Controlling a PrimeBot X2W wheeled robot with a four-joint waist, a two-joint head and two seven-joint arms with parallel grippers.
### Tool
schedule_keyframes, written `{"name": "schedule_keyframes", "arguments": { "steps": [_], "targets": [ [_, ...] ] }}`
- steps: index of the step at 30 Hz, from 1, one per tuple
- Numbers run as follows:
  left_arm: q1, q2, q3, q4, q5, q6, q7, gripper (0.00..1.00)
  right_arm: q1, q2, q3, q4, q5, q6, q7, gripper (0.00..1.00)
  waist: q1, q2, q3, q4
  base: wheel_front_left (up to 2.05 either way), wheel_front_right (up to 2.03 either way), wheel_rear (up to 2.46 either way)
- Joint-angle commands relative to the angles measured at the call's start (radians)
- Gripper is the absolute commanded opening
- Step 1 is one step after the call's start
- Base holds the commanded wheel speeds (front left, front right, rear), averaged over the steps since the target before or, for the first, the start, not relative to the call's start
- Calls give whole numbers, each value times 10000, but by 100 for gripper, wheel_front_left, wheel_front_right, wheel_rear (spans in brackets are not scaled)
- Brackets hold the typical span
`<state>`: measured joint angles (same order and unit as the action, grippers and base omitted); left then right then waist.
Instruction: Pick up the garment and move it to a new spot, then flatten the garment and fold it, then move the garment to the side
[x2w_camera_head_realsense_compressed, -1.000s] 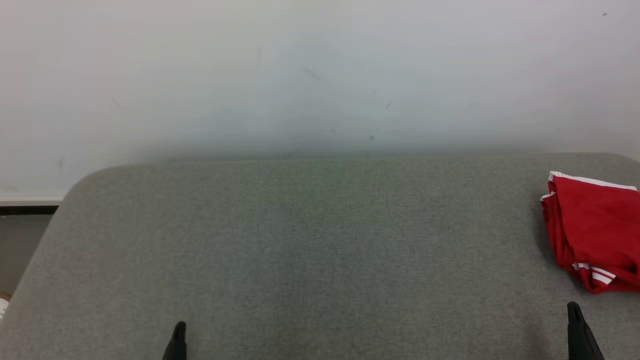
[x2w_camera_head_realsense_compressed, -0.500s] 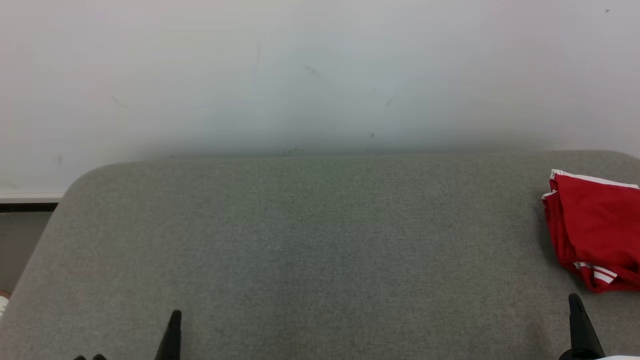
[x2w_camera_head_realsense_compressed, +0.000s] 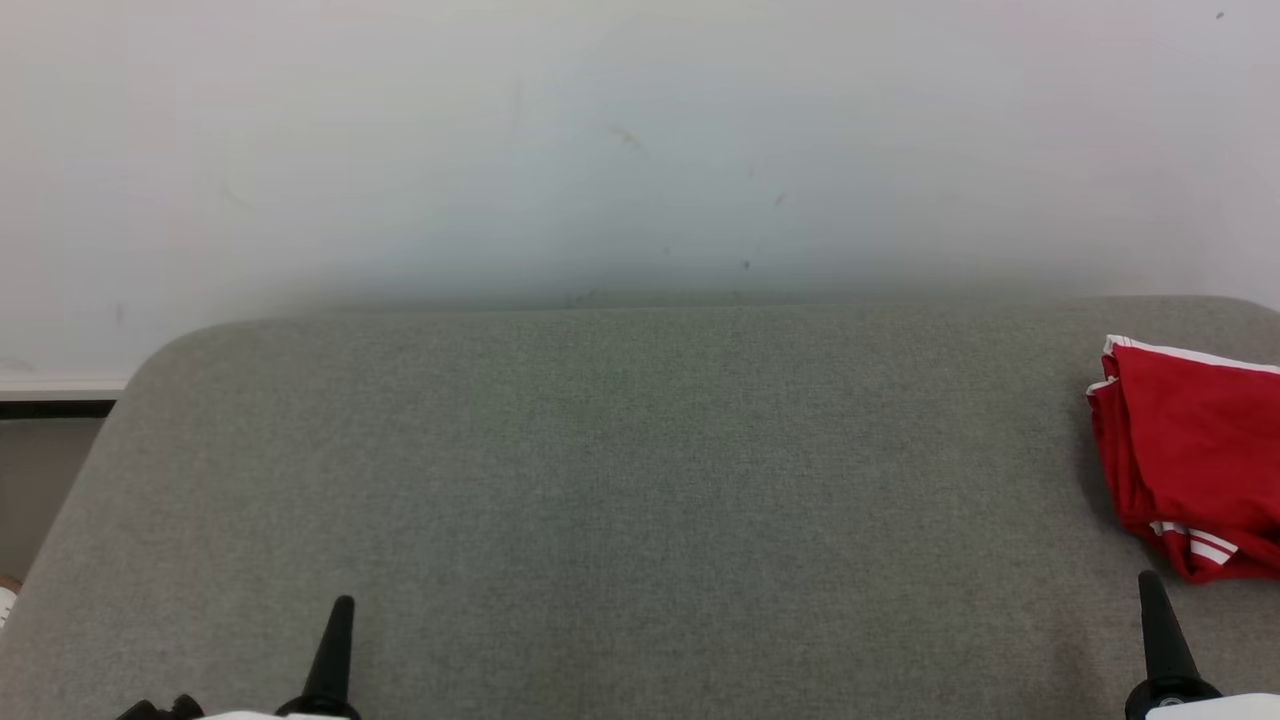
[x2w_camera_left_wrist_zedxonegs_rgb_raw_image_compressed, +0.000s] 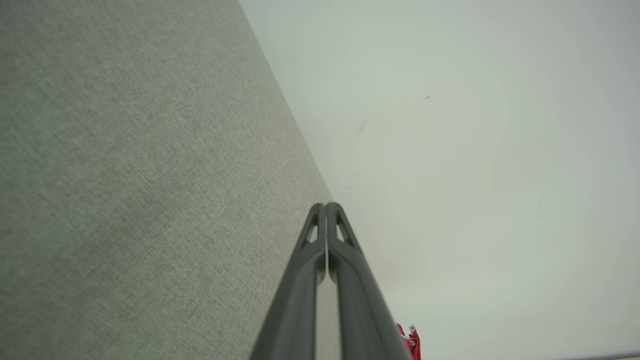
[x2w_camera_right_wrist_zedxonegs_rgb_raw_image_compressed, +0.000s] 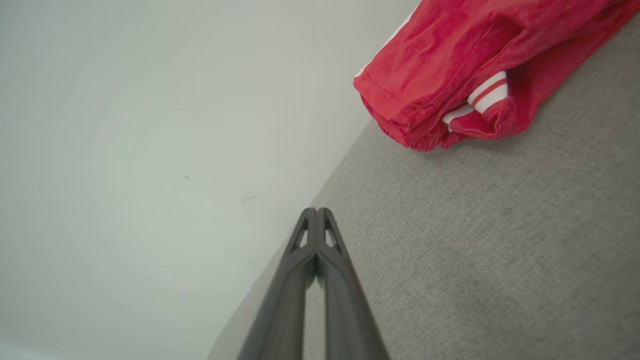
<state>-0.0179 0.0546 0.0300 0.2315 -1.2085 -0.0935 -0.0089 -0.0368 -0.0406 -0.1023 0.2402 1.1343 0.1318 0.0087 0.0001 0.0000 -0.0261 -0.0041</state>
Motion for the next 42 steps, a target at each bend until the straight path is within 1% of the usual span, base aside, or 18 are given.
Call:
{"name": "schedule_keyframes", "arguments": {
  "steps": [1,17,42],
  "targets": [
    [-176,103,73,-34,-224,-61,69,0,-172,-113,-39,-46,285,-12,46,0,-1,0,6,1,0,0,0],
    [-470,100,311,24,-1679,-189,446,0,-398,-123,-76,-11,1901,-15,432,0,-1,0,95,13,0,0,0],
    [-842,86,639,109,-3553,-342,968,0,-687,-133,-125,42,4086,-19,913,0,-1,0,234,33,0,0,0]
  ]
}}
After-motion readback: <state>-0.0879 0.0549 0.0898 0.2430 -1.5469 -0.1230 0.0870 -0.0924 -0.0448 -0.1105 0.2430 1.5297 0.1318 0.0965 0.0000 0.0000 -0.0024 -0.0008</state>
